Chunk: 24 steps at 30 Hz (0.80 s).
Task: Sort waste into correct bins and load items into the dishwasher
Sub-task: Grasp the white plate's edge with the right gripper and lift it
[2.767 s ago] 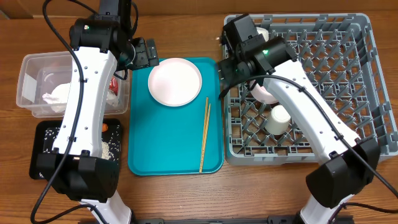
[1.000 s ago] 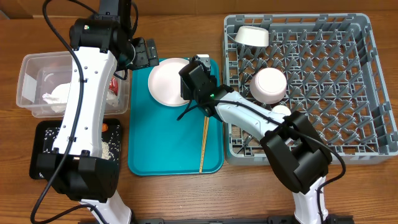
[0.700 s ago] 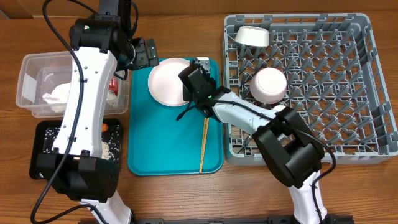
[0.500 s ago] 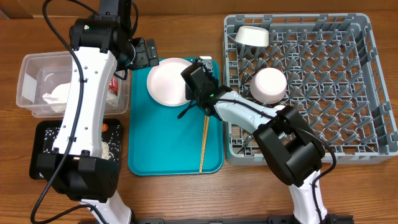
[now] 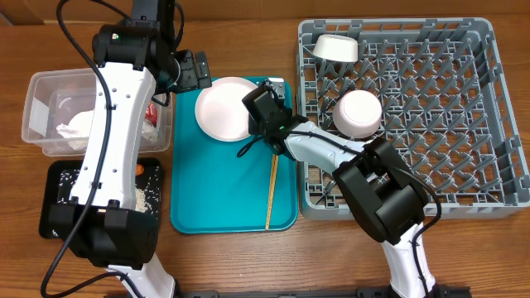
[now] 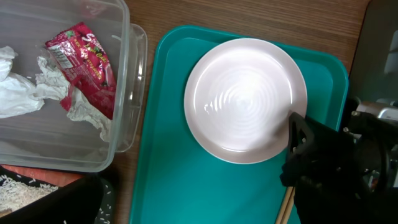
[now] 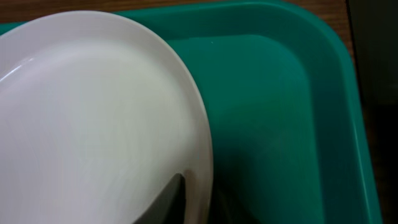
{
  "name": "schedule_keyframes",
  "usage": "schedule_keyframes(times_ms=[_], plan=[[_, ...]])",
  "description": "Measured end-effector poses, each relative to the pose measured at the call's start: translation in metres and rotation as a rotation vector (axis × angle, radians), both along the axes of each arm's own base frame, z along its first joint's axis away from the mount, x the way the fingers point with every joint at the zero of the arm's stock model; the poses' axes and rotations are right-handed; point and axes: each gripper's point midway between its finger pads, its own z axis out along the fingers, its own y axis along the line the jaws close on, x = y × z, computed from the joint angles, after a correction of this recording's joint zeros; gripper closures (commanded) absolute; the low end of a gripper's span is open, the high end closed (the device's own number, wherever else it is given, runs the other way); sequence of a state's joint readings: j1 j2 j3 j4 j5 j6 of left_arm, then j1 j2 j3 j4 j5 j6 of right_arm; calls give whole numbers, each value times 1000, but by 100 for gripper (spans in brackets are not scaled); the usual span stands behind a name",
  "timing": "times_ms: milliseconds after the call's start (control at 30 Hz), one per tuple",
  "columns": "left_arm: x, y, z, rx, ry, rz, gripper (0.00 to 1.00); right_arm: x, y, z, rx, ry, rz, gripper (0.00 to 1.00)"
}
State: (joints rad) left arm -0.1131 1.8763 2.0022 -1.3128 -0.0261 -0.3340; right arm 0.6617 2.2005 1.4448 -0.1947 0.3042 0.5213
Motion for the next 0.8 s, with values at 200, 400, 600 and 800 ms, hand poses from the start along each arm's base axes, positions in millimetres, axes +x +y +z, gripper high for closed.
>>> schedule_keyframes(times_ms=[200,400,600,800], plan=[[0,0,0,0,0,0,0,1,1,1,6,-3,-1,96],[0,0,0,0,0,0,0,1,1,2,10,-7,-2,96],[0,0,0,0,0,0,0,3,2,30,19,-44,16,96],[0,0,0,0,0,0,0,-3,-4,123,14,-169,83,96]])
